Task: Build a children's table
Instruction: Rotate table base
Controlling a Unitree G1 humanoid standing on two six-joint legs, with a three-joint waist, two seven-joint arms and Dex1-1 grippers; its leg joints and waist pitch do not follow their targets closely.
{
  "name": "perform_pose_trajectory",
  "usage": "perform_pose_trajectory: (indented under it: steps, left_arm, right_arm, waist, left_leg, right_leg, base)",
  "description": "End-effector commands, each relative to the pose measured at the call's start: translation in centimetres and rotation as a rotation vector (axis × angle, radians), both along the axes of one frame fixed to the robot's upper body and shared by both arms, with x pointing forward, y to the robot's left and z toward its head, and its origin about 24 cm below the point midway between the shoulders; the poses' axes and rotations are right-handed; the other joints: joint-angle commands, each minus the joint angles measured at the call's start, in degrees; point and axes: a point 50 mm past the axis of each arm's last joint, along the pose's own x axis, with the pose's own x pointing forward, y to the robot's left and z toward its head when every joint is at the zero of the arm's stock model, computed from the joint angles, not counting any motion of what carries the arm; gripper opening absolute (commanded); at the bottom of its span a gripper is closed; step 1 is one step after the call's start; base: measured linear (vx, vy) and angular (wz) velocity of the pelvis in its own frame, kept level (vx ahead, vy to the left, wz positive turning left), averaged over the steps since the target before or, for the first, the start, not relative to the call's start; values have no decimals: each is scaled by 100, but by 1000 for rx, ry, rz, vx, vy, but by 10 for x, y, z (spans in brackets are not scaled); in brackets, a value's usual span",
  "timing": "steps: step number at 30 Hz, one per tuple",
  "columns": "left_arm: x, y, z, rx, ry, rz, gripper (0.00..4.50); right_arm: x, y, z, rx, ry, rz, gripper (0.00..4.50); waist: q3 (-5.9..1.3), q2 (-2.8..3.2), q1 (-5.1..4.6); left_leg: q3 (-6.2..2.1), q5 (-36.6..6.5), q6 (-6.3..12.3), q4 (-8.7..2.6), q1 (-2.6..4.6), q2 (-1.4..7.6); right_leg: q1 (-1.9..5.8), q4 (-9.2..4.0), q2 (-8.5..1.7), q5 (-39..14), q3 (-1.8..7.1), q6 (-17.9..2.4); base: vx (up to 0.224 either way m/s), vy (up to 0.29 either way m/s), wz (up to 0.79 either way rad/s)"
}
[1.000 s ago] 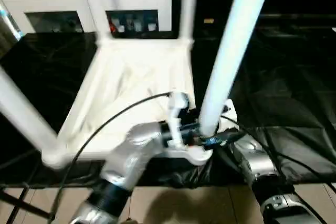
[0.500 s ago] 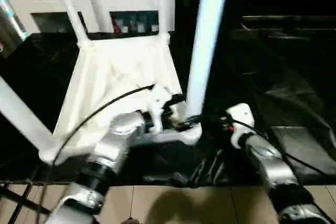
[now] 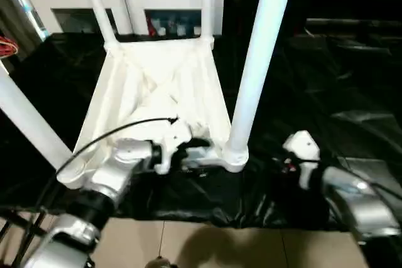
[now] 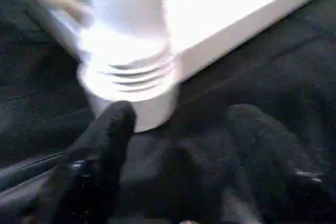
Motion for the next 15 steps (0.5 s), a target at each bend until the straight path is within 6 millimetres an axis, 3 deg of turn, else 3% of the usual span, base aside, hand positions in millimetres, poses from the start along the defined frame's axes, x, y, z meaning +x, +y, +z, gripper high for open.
perform_pose_trajectory:
  steps: [1, 6, 10, 15]
  left_arm:
    - [3, 0, 4, 33, -10, -22, 344]
    - [9, 1, 2, 74, -2, -11, 298]
    - [13, -3, 3, 65, -13, -32, 277]
    - [16, -3, 4, 72, 3, -53, 236]
  right_arm:
    - [-2, -1, 8, 24, 10, 26, 353]
    - [-10, -5, 15, 2, 48, 94, 411]
    - [-12, -6, 17, -10, 59, 102, 441]
    - [-14, -6, 18, -20, 71, 106, 450]
  waist:
    - [-372, -77, 26]
    - [-398, -77, 82]
    - [-392, -86, 128]
    - [-402, -73, 159]
  left_leg:
    - [-39, -1289, 330, -407, 13, 146]
    - [-34, -1095, 332, -369, 8, 141]
    - [-31, -1108, 314, -366, 6, 124]
    - [-44, -1102, 300, -364, -1, 135]
  right_leg:
    - [313, -473, -322, -1750, 280, -827]
    - [313, -445, -337, -1462, 280, -935]
    - [320, -478, -346, -1658, 268, -859]
    - [325, -459, -356, -1552, 267, -871]
  base:
    - [0, 0, 0]
    - [0, 0, 0]
    - [0, 0, 0]
    - [0, 0, 0]
